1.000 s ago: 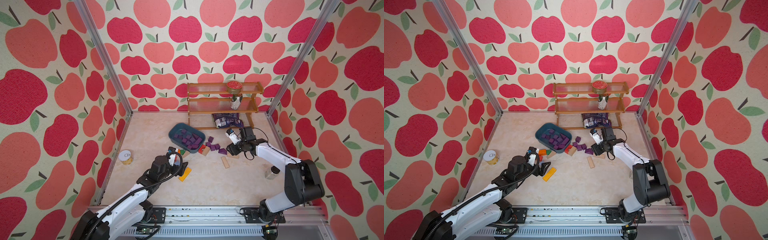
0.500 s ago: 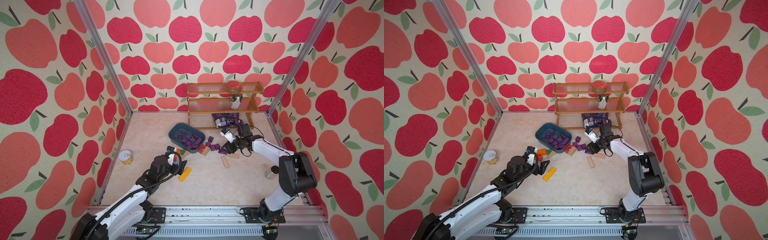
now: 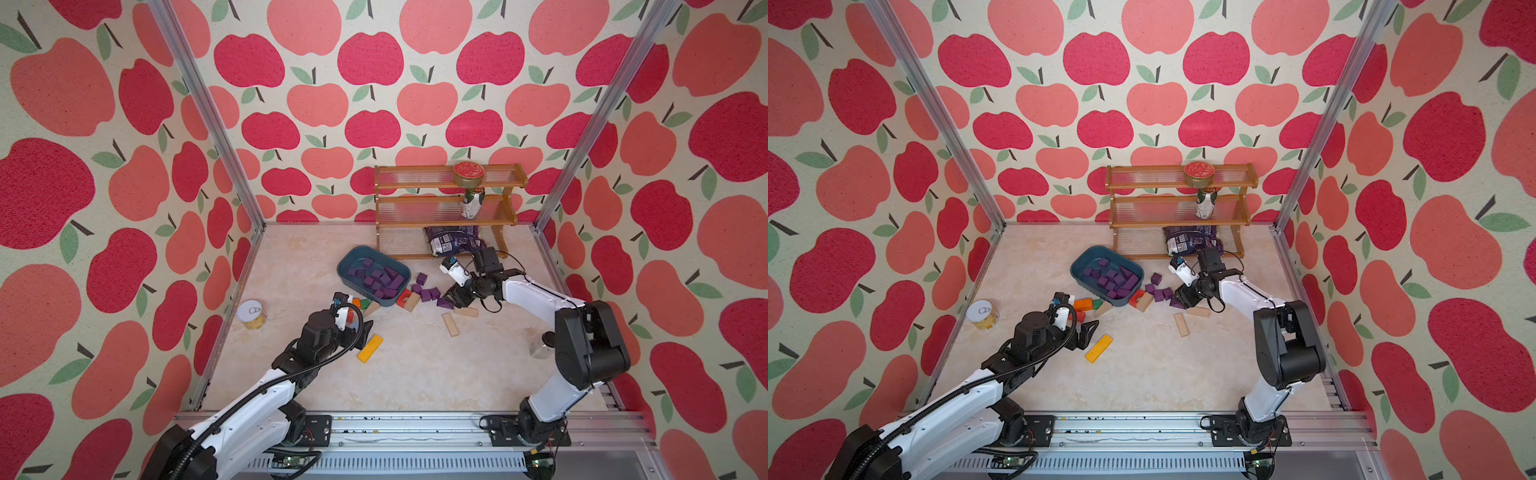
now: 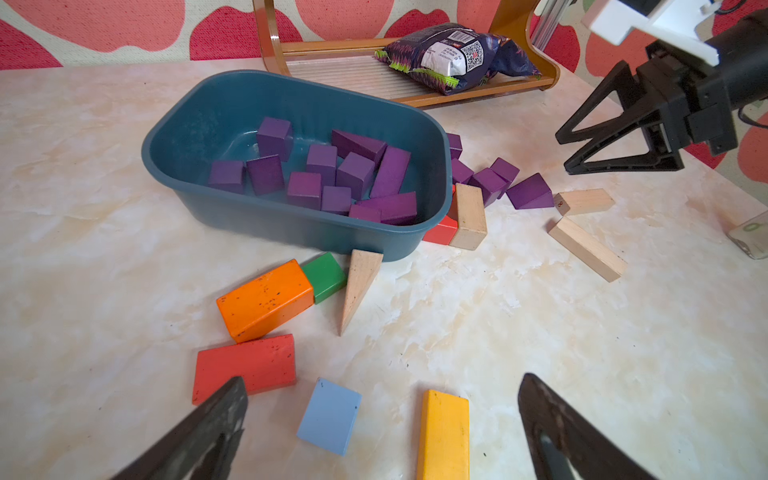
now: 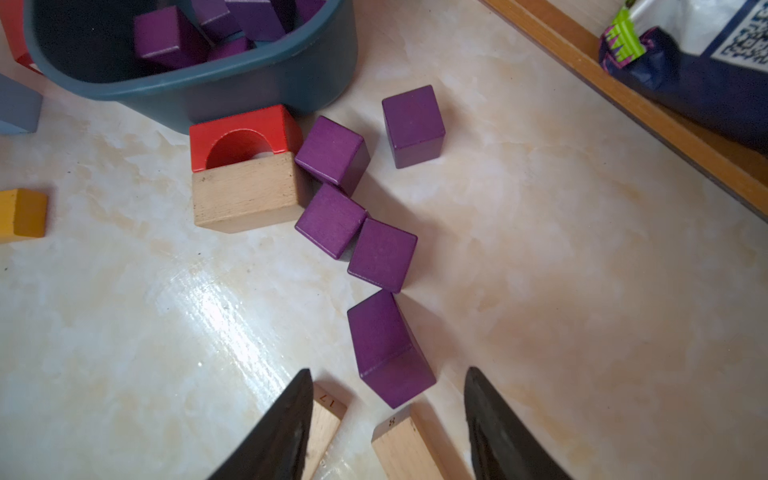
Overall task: Pick purple bricks into the storage bin
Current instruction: Pick up the building block from the center of the board.
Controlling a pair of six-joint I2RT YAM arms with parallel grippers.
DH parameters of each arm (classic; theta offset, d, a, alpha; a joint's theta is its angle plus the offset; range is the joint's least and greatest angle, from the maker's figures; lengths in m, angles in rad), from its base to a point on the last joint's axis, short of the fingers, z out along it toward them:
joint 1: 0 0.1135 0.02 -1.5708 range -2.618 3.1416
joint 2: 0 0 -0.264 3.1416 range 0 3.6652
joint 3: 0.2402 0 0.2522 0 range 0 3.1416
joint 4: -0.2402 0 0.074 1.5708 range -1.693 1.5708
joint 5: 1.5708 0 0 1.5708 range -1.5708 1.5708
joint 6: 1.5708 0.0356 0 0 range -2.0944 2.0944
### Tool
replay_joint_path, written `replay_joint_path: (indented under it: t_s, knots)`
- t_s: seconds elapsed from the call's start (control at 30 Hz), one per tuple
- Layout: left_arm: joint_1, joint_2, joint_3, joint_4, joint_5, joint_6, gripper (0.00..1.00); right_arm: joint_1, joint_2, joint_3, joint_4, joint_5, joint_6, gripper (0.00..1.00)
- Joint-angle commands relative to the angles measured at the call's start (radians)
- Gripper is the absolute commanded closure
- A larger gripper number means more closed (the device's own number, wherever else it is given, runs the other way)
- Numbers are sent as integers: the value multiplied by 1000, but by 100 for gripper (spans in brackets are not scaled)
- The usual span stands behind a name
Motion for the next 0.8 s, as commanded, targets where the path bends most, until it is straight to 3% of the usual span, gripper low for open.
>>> replay_joint_path:
  t_s: [0.0,0.77]
  knots:
    - [-5,6,17,-4,-15,10,1,-3,40,3,-22,21,15,43]
    - [-5,16,20,-10,-29,8,1,53,118,33,-82,137,-40,46]
